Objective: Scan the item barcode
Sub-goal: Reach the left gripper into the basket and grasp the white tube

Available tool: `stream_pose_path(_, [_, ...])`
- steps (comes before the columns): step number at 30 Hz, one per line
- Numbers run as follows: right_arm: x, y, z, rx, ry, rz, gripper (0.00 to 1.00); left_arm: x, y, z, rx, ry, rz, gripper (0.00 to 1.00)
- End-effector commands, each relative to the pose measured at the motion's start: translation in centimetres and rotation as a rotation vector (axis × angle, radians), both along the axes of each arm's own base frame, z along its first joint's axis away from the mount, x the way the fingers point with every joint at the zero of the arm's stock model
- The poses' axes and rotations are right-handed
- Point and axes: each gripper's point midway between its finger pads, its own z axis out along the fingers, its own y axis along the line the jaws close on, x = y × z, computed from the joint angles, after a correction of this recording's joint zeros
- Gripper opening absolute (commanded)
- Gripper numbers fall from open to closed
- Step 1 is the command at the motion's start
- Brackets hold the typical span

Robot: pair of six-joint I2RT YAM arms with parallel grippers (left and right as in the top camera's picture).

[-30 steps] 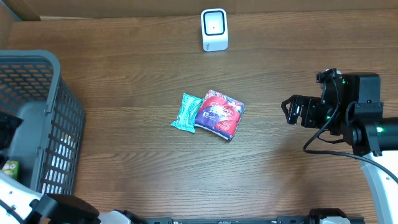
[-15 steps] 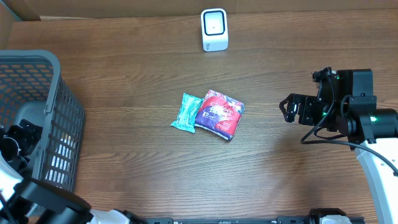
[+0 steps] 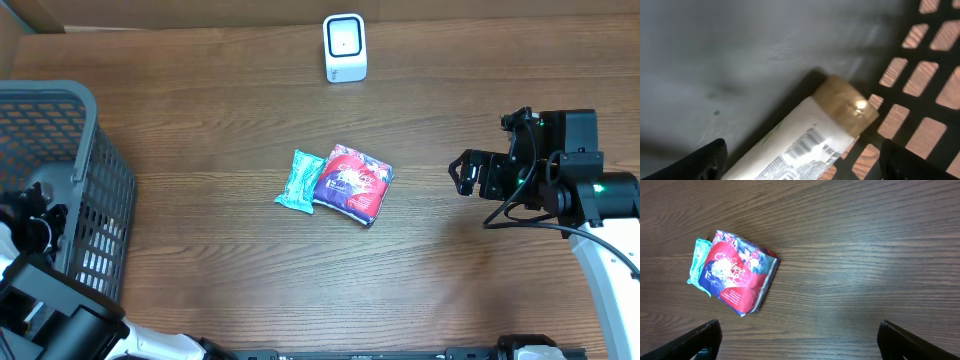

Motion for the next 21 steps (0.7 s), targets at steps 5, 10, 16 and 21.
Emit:
stream_pose_path(5, [0.5, 0.2, 0.9, 0.0, -0.032, 0.011, 1.0, -0.4, 0.0, -2.3, 0.062, 0.096, -0.183, 0.95])
stream_pose_path(10, [1.0, 0.3, 1.2, 0.001, -0.055, 0.011, 1.0, -0.7, -0.2, -3.3, 0.035, 0.119, -0.186, 0.94])
stream_pose_path(16, [1.6, 0.3, 1.6, 0.002, -0.084, 0.011, 1.0, -1.5, 0.2, -5.2, 0.027, 0.184, -0.191, 0.85])
stream_pose_path(21, [1.6, 0.3, 1.5, 0.003, -0.083, 0.011, 1.0, -1.8, 0.5, -6.5, 0.021, 0.218, -0.189, 0.5])
